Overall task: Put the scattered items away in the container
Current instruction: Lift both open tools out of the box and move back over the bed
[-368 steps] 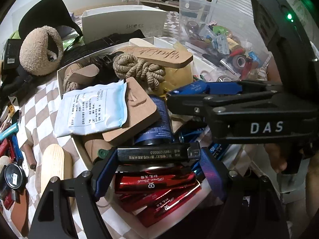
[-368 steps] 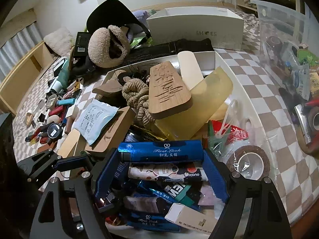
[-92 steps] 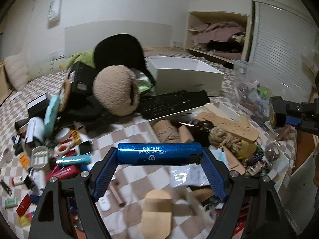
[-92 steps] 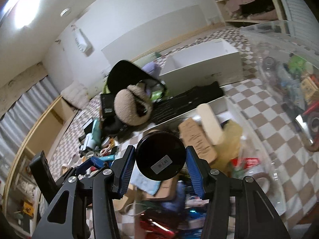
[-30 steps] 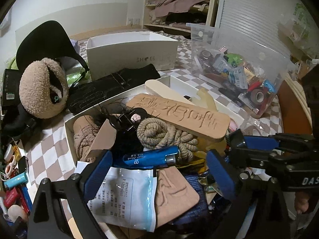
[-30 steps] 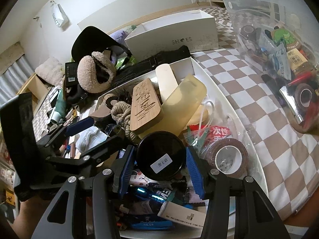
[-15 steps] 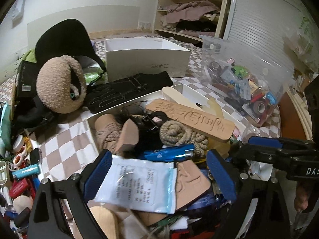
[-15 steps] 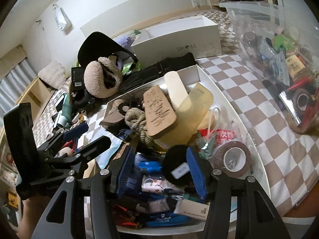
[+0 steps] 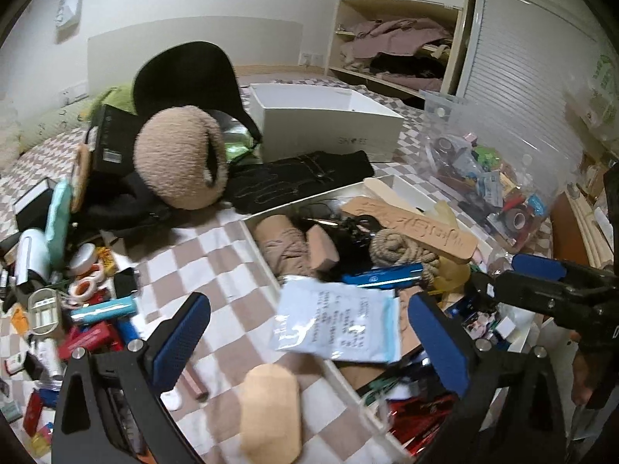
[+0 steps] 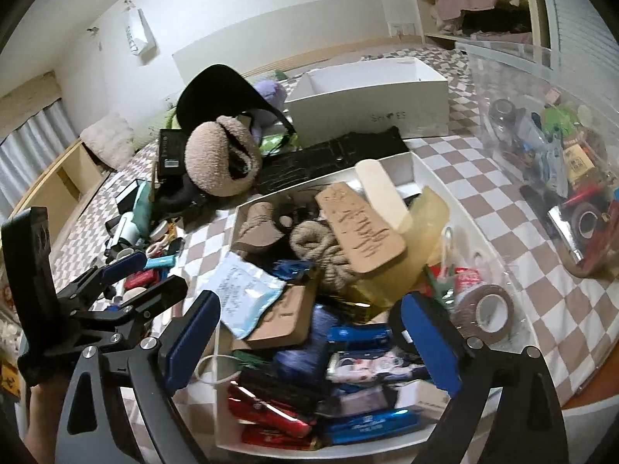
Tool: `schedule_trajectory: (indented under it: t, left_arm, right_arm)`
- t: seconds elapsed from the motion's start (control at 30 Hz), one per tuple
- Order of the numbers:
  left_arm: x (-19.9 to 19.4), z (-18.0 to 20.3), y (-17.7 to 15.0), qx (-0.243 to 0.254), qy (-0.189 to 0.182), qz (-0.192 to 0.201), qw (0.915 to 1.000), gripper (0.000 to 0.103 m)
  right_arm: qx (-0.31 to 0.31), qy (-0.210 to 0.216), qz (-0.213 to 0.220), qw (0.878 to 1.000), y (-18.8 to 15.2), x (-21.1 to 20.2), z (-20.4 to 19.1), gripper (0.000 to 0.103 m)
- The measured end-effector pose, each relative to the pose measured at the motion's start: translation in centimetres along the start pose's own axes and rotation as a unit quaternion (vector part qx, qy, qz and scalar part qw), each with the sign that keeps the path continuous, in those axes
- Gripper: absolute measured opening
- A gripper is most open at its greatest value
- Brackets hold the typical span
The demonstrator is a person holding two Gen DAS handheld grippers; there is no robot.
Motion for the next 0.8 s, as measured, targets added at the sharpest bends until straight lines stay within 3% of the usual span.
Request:
schedule_trajectory:
  t: [0.13,0.17,0.4,0.8]
  left_arm:
    - [-1.5,-1.9,0.0,-0.009,0.011,0.007,0.9999,0.103]
    - [-1.8,-2.4,0.0,-0.011,0.014,0.009,0.9998,0.103]
    - [-4.2,-6.0,0.0,-0.046,0.026,0.018,0.9984,0.103]
    - [-6.9,-10.7,-0.7,-0.063,0.064,0.043,0.995,0.103]
  right_arm:
    - [-0.017,0.003,0.002,1.0,0.2,0.1,-1.9,0.097]
    - [-0.022,0.005,0.002,1.0,0.2,0.1,-2.5,0.103]
    - [-0.042,0.017,0.003,0.999,0.5,1.0,-6.0,0.103]
    - [-0.058,0.032,0.03,0.997,0.6,2.2,-10.2,0.103]
Point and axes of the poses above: each gripper's, at about its wrist camera, not at the fingertips, and x roughly the way its jaws point, z to its right, y to its top, the point moved 5 cm from there along x, roughly the way its jaws point, and after that the axes turned 13 degrees about -x, right-handed, at the moved point
